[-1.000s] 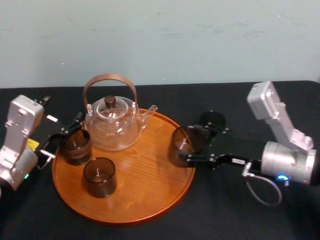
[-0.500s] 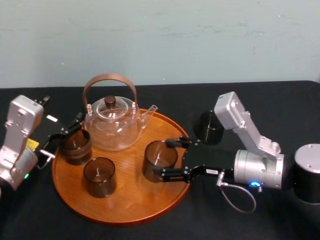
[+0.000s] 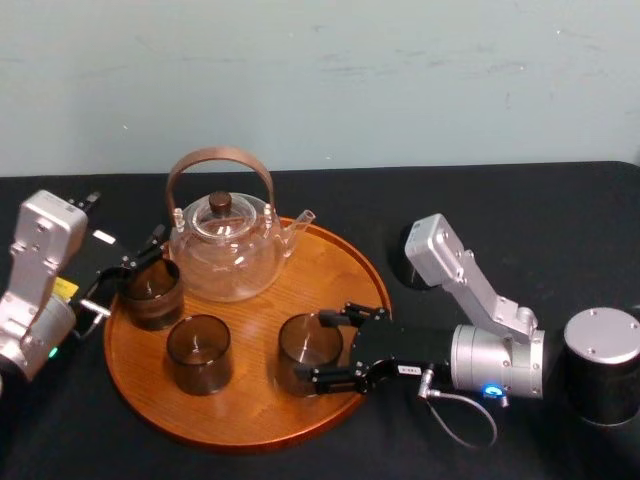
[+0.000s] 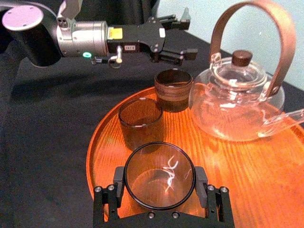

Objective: Pick up the glass from the table and place it on the tray.

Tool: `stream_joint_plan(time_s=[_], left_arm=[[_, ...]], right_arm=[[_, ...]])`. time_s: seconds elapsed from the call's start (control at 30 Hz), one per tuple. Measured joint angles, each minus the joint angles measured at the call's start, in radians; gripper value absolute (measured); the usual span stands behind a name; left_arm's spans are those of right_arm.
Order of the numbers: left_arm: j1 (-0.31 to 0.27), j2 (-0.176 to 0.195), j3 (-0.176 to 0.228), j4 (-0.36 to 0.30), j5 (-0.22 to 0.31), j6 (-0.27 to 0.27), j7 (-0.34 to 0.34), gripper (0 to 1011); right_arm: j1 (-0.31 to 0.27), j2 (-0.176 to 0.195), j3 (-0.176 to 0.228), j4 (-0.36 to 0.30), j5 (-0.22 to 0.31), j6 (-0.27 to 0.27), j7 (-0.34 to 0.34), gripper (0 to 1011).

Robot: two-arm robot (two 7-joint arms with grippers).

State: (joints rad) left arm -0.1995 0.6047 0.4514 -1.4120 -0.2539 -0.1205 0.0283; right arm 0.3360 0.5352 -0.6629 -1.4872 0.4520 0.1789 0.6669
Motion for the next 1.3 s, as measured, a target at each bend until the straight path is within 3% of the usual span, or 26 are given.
stream_joint_plan(time_s=[0.4, 0.67, 0.77, 0.83, 1.3], left_arm=[[0.000, 0.000, 0.000, 0.000, 0.000, 0.000, 0.000, 1001], [0.000, 0.000, 0.000, 0.000, 0.000, 0.000, 0.000, 1002], [0.000, 0.000, 0.000, 0.000, 0.000, 0.000, 0.000, 1001], [0.000, 0.000, 0.000, 0.000, 0.000, 0.000, 0.000, 1002], [0.000, 0.000, 0.000, 0.000, 0.000, 0.000, 0.000, 1001]], right_arm=[[0.002, -0.019, -0.020, 0.044, -0.012, -0.005, -0.009, 898], [0.002, -0.017, -0.019, 0.039, -0.010, -0.005, -0.008, 901], [0.002, -0.016, -0.018, 0.037, -0.008, -0.004, -0.008, 929], [0.002, -0.016, -0.017, 0.036, -0.008, -0.004, -0.007, 1002], [0.002, -0.015, -0.016, 0.033, -0.006, -0.003, -0.006, 1002]])
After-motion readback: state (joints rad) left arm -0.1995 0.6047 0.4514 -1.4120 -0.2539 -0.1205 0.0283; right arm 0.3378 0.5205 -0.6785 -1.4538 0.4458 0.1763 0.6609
